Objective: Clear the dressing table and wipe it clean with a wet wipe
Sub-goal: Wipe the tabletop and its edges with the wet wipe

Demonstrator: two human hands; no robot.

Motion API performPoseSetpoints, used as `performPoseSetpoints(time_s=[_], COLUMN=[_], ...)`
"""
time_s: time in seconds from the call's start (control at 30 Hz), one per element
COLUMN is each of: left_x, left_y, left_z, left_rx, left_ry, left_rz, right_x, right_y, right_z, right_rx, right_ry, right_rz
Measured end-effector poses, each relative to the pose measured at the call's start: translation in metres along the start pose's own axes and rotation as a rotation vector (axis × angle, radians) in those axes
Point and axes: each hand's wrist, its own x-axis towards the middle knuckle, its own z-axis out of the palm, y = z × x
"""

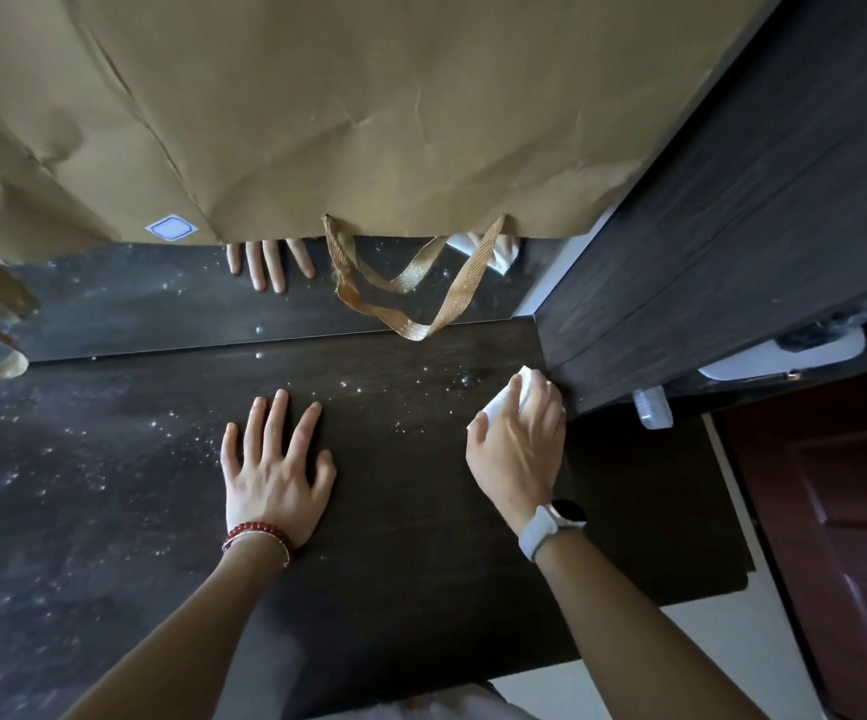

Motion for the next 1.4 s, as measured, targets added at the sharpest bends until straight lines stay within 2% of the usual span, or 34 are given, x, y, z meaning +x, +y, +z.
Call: performPoseSetpoints(time_s=[0.1, 0.33, 0.43, 0.53, 0.63, 0.7, 0.8, 0.87, 0.93, 0.97, 1.03, 1.1, 1.17, 1.23, 1.3, 1.37, 1.4], left_x=[0.000, 0.000, 0.000, -0.001, -0.001, -0.001, -0.002, -0.001, -0.001, -0.001, -0.001, -0.001, 0.000, -0.001, -0.001, -0.001, 0.000], left_y=[0.000, 0.000, -0.001, -0.001, -0.001, 0.000, 0.000, 0.000, -0.001, -0.001, -0.002, -0.003, -0.003, -0.002, -0.001, -0.002, -0.002], left_z=[-0.001, 0.001, 0.001, 0.001, 0.002, 0.002, 0.001, 0.001, 0.003, 0.003, 0.004, 0.004, 0.004, 0.004, 0.004, 0.004, 0.004], left_rx=[-0.002, 0.015, 0.011, 0.007, 0.002, -0.007, -0.016, -0.019, -0.012, -0.010, -0.016, -0.029, -0.031, -0.029, -0.028, -0.026, -0.027], left_ry=[0.002, -0.004, -0.007, -0.009, -0.002, 0.005, 0.014, 0.017, 0.013, 0.012, 0.012, 0.010, 0.021, 0.026, 0.028, 0.027, 0.027], left_rz=[0.002, -0.001, -0.001, -0.004, -0.003, 0.000, -0.002, -0.004, -0.003, -0.001, 0.002, 0.007, 0.007, 0.001, -0.003, 0.000, 0.000], right_x=[-0.015, 0.052, 0.032, -0.021, -0.047, -0.037, -0.002, 0.023, 0.039, 0.039, 0.016, -0.023, -0.035, -0.016, 0.012, 0.032, 0.035], right_y=[0.006, 0.007, 0.013, 0.029, 0.036, 0.030, 0.013, 0.003, -0.007, -0.015, -0.036, -0.051, -0.038, -0.009, 0.009, -0.001, -0.016], right_z=[0.007, 0.010, 0.022, 0.027, 0.024, 0.024, 0.029, 0.025, 0.026, 0.029, 0.037, 0.039, 0.035, 0.036, 0.036, 0.034, 0.033], right_rx=[0.026, 0.157, 0.137, 0.099, 0.232, 0.324, 0.290, 0.266, 0.234, 0.199, 0.139, 0.110, 0.089, 0.063, 0.028, 0.060, 0.095], right_ry=[-0.036, -0.080, -0.036, -0.007, -0.091, -0.040, 0.137, 0.119, 0.103, 0.103, 0.099, -0.001, -0.067, -0.006, 0.092, 0.118, 0.101], right_rz=[-0.113, -0.133, -0.131, -0.271, -0.444, -0.412, -0.156, -0.053, -0.040, -0.084, -0.325, -0.643, -0.810, -0.704, -0.413, -0.176, -0.148])
